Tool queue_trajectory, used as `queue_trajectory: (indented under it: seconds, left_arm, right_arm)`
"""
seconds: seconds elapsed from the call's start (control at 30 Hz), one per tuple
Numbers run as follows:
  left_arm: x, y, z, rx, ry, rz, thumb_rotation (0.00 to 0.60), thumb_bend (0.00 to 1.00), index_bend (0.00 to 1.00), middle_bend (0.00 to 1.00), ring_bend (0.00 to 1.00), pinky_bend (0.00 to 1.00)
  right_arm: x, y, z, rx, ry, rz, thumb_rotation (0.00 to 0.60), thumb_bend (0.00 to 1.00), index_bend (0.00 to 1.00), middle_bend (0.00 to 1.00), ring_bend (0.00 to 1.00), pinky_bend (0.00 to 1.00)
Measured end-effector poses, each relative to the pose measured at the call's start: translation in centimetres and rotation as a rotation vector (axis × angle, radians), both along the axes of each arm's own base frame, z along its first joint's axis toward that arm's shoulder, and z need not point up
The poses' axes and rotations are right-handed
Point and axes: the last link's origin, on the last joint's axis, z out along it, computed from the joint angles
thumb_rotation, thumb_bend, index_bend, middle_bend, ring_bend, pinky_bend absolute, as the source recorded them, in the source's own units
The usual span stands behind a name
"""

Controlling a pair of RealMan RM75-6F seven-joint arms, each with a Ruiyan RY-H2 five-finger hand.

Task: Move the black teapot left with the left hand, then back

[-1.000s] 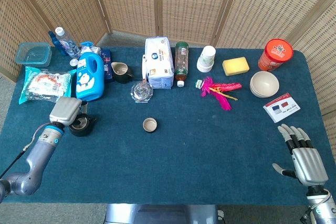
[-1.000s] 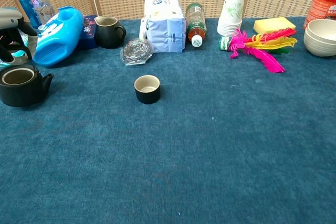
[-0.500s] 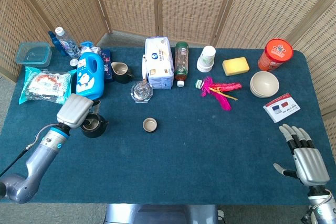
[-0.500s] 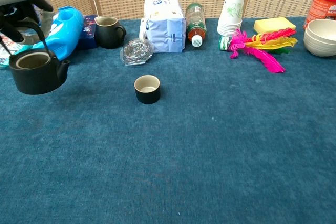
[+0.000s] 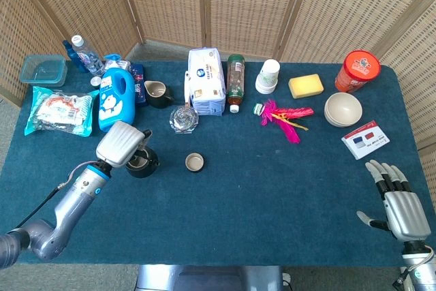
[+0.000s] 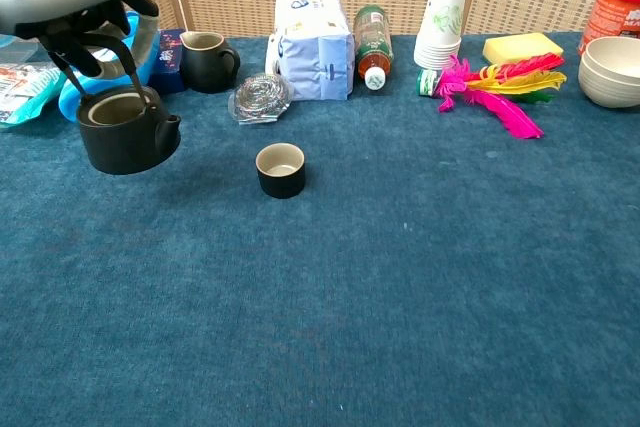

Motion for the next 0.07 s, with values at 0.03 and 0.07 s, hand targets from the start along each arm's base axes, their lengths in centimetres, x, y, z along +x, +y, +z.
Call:
queue_trajectory:
  seconds: [0.03, 0.07]
  left_arm:
    - [0.0, 0.15, -0.24, 0.01, 0.014, -0.008, 0.6, 0.66, 0.67, 0.85, 0.78, 1.0]
    - [0.0, 0.25, -0.44, 0.017, 0.024, -0.013, 0.6, 0.65, 0.67, 0.85, 0.78, 1.0]
  right_arm:
    - [-0.01, 0.0, 0.02, -0.001, 0.0, 0.0, 0.6, 0.0, 0.0, 0.0, 0.0, 0.0]
    - [0.0, 0.01, 0.02, -0.001, -0.001, -0.001, 0.6, 0.0, 0.0, 0.0, 0.0, 0.0]
